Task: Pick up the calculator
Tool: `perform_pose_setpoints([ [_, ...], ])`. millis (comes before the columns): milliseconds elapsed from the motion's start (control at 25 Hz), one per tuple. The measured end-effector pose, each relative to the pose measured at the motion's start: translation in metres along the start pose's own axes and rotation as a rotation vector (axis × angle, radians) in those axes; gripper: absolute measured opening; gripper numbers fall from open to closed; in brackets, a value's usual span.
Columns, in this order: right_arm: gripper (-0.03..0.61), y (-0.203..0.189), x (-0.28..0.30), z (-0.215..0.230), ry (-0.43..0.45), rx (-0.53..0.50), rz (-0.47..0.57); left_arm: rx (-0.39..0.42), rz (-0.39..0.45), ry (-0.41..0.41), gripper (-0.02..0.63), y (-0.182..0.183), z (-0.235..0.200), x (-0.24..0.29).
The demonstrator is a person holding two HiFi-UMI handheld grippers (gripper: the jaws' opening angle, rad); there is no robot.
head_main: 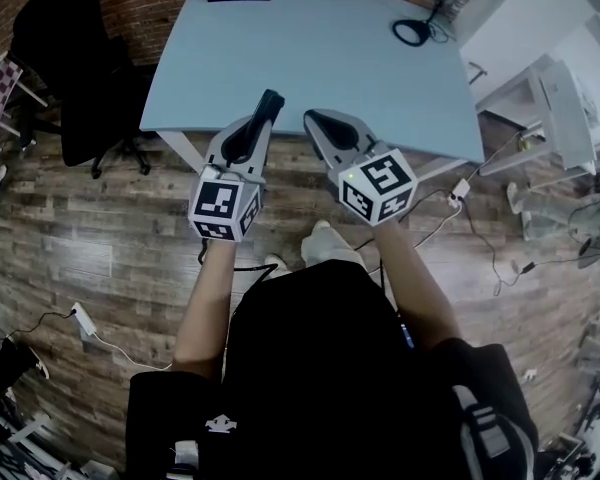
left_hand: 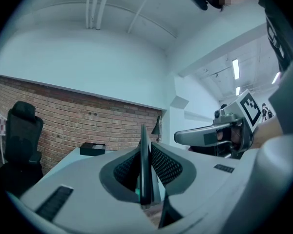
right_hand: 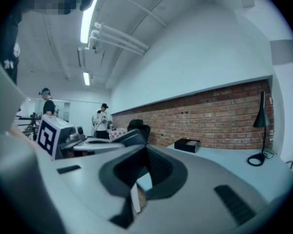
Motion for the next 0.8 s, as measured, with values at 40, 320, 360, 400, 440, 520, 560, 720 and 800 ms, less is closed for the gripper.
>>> perform_pose_setpoints([
  [40, 0.005, -0.001, -0.002, 0.000, -0.002, 0.000, -0.001, -0.001, -0.001, -0.001, 0.067, -0.001, 0.002, -0.001],
  [320, 0.005, -0.004, -0.011, 0.005, -0.012, 0.006, 0.011, 0.018, -0.003, -0.007, 0.067, 0.000, 0.012, 0.001],
  [360, 0.005, -0.004, -0.011, 0.005, -0.010, 0.005, 0.012, 0.019, 0.000, -0.005, 0.067, 0.002, 0.012, 0.001],
  [400, 0.005, -0.004, -0.012, 0.005, -0.007, 0.005, 0.013, 0.020, 0.003, -0.003, 0.067, 0.003, 0.013, 0.001],
  [440, 0.005, -0.004, -0.014, 0.007, -0.005, 0.005, 0.014, 0.020, 0.005, -0.002, 0.067, 0.004, 0.015, 0.002],
  [520, 0.005, -0.005, -0.017, 0.011, -0.005, 0.005, 0.018, 0.022, 0.013, 0.000, 0.067, 0.006, 0.018, 0.004],
  [560, 0.005, -0.005, -0.019, 0.013, -0.005, 0.006, 0.020, 0.023, 0.016, 0.002, 0.067, 0.007, 0.020, 0.006],
  [720, 0.005, -0.006, -0.029, 0.021, 0.001, 0.007, 0.023, 0.028, 0.016, 0.012, 0.067, 0.008, 0.032, 0.011],
  [800, 0.005, -0.004, -0.036, 0.025, 0.004, 0.010, 0.024, 0.028, 0.015, 0.012, 0.067, 0.011, 0.041, 0.013],
])
Point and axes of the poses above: the fingertips, and each gripper's own axes: x forward along the fingers, z to its right, y out of its top, the point moved 3 cm from there along -x, backward along the fingers, and after that the axes turned 3 degrees about -z, right-handed, at the moved point
